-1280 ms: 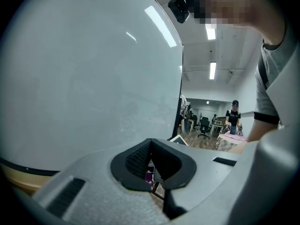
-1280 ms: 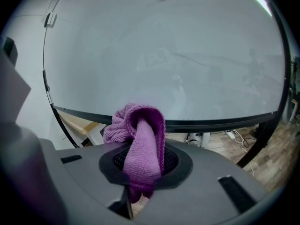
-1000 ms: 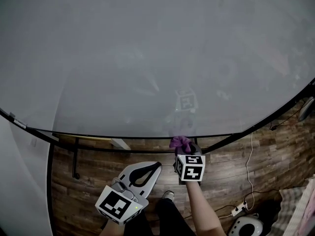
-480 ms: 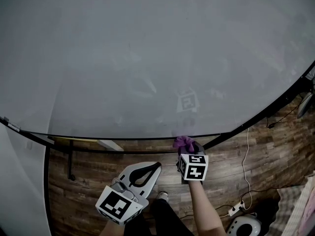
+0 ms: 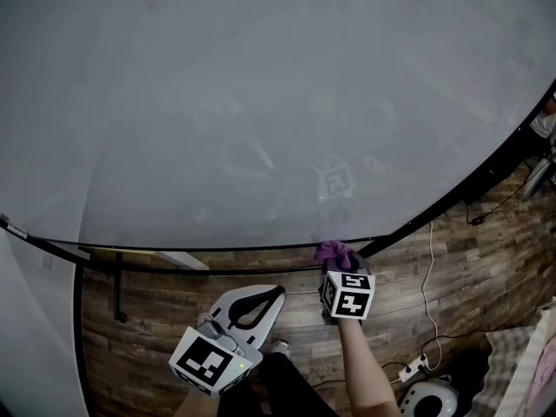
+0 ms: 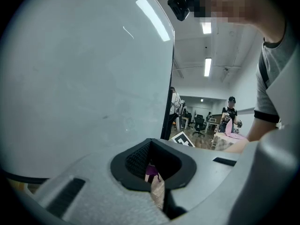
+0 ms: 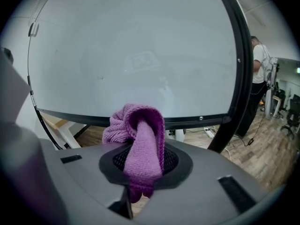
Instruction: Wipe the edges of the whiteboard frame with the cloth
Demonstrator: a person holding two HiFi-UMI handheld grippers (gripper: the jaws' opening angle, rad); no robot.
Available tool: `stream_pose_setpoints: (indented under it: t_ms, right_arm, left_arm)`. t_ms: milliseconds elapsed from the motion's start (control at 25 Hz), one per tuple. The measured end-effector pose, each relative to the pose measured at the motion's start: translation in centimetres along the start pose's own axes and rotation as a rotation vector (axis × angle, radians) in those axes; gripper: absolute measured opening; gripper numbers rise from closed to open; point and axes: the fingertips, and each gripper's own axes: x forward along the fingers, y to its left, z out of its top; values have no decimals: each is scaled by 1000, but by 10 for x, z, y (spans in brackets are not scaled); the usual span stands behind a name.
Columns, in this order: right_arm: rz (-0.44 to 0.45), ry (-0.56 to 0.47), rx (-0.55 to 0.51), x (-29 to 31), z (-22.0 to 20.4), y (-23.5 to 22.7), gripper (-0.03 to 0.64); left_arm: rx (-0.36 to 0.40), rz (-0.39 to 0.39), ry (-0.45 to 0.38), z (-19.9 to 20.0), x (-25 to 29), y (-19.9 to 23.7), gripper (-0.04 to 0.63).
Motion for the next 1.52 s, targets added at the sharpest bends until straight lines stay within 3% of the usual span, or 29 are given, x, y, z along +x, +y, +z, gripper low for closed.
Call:
stream_pose_setpoints:
  t_ms: [720, 1520]
  right_arm:
    - [-136, -14, 84, -14, -1, -102, 61]
    - [-209, -17, 152, -15, -1, -139, 60]
  left_arm:
    - [3, -29, 32, 6, 41, -25, 17]
    - [-10, -18, 40, -1, 35, -6, 17]
